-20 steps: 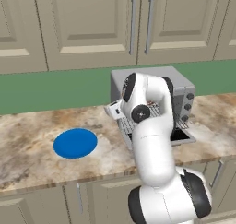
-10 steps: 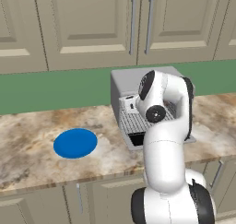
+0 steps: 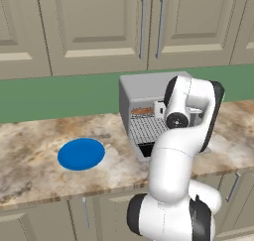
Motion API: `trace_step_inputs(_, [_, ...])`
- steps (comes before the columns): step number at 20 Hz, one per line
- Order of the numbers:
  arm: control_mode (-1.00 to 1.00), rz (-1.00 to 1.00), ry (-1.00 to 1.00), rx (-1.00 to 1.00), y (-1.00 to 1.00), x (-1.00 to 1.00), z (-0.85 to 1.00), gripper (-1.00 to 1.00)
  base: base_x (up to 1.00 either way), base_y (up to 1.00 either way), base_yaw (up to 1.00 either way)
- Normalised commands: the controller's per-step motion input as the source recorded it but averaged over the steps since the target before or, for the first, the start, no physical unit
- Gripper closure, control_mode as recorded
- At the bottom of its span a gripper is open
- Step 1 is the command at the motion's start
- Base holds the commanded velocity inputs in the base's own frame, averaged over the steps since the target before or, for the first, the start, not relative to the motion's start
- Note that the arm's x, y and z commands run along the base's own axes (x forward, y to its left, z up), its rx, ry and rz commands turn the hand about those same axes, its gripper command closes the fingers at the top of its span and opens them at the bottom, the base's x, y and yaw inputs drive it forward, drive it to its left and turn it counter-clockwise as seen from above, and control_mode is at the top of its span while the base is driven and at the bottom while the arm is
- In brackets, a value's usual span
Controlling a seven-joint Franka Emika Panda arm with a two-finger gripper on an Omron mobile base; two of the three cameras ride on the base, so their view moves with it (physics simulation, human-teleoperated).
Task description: Open the toaster oven door. Place the baguette on the top rack in the toaster oven and place the steak on the bottom rack.
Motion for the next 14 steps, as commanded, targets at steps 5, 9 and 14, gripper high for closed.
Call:
trace_step_inputs(5, [-1.0, -0.17, 0.23, 0.19, -0.59, -0.53, 0.57, -1.0, 0.0, 0.0, 0.0])
trace_step_inputs(9, [-1.0, -0.04, 0.03, 0.11, -0.39, -0.49, 0.06, -1.0, 0.0, 0.0, 0.0])
trace_step_inputs(14, [-1.0, 0.0, 0.0, 0.0, 0.0, -0.01, 0.0, -1.0, 0.0, 0.0, 0.0])
